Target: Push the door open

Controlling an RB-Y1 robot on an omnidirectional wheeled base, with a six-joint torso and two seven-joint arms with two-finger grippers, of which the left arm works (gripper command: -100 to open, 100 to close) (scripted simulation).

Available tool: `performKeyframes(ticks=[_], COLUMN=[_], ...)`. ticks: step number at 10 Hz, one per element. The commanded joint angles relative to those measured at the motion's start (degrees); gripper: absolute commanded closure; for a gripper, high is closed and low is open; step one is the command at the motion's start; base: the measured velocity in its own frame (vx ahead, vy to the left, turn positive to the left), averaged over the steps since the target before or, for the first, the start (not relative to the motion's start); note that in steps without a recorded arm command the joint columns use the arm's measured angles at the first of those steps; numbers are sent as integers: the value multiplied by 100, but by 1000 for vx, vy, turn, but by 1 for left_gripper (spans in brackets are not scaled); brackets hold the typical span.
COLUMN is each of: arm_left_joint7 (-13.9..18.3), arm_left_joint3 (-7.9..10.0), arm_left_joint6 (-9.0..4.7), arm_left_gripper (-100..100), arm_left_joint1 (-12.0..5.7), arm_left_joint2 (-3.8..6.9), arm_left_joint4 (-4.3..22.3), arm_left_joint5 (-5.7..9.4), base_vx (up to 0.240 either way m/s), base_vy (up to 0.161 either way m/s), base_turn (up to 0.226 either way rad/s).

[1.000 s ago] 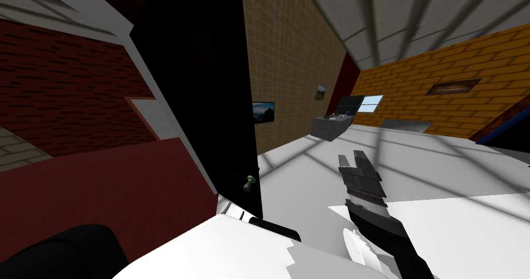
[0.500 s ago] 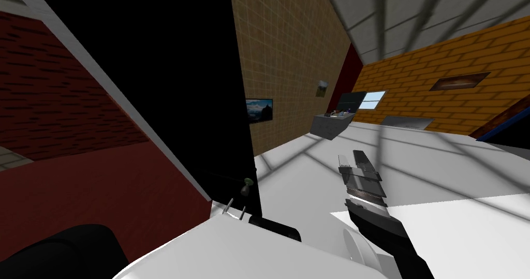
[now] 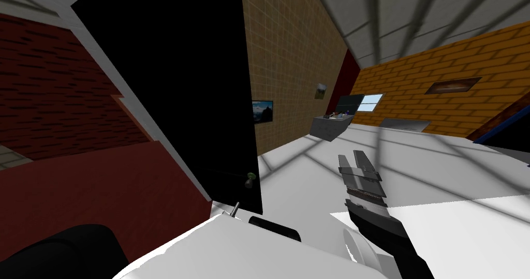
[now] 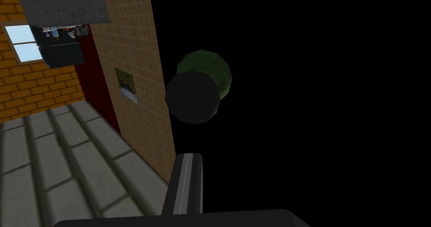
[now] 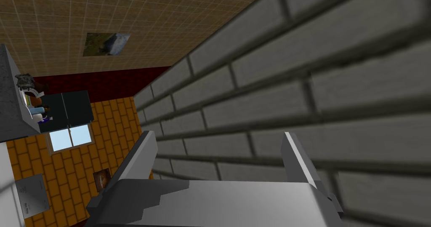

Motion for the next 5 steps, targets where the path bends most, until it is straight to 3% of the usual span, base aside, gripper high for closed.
performKeyframes(ticks=[1, 2, 3, 4, 5], arm_left_joint7=[0, -11, -26, -36, -41], arm_left_joint3=[0, 49, 119, 168, 191], arm_left_joint6=[0, 9, 21, 30, 34], arm_left_gripper=[100, -100, -100, -100, -100], arm_left_joint1=[-1, -8, -19, -27, -30], arm_left_joint2=[0, 168, 166, 16, -111], arm_left_joint4=[0, 20, 48, 68, 78], arm_left_joint5=[0, 79, 194, 274, 312], base_vx=[0, -21, -64, -97, -62], base_vy=[0, -40, -133, -173, -144], base_turn=[0, 124, 231, 241, 95])
